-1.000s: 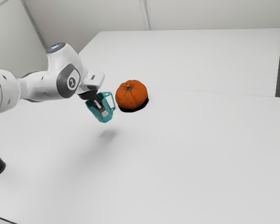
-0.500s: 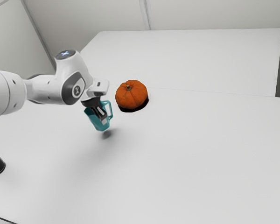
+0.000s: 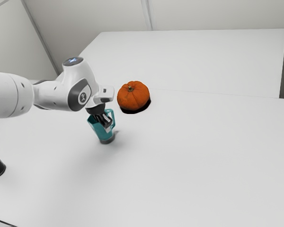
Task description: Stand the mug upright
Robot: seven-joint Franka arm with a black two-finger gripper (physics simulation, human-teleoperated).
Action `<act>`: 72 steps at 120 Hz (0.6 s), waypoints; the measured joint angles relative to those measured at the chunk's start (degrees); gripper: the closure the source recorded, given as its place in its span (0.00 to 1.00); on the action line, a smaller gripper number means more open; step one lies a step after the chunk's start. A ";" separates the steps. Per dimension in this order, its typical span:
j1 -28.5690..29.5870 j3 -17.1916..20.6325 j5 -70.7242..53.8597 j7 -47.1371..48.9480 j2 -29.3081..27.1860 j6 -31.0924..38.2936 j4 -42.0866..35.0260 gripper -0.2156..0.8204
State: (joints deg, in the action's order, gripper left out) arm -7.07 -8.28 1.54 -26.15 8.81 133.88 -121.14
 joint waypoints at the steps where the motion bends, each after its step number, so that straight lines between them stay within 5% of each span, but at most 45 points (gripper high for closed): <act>1: -0.01 0.00 0.00 0.07 0.00 0.01 -0.03 0.96; 72: 0.02 0.02 1.20 1.32 0.02 -0.11 -0.18 0.48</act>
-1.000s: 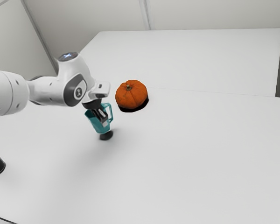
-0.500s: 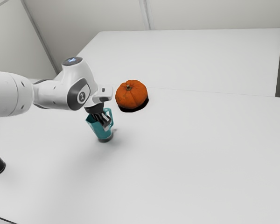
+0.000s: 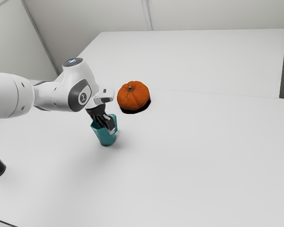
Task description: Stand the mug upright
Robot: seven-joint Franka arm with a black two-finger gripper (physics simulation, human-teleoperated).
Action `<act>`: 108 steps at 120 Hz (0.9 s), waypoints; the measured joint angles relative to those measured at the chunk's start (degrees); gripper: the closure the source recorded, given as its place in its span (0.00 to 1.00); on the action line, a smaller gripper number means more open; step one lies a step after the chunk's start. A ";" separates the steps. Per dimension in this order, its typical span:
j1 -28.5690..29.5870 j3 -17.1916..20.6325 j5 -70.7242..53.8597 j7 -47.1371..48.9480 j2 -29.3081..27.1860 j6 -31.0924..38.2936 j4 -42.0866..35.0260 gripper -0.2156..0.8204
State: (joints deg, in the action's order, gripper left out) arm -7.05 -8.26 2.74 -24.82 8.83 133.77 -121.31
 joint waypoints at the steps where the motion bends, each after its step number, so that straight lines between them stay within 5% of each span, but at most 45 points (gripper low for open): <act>1: 0.00 0.00 0.00 0.01 -0.01 0.00 0.00 0.47; 64: -0.87 0.10 0.19 0.31 -3.82 -0.79 2.70 0.29; 87: -1.28 0.10 0.88 0.56 -3.46 -6.28 12.09 0.24; 108: -0.46 0.05 1.06 2.97 3.01 -19.71 28.79 0.22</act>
State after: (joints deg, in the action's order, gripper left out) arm -7.51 -8.21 3.80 -21.85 11.84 114.06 -92.52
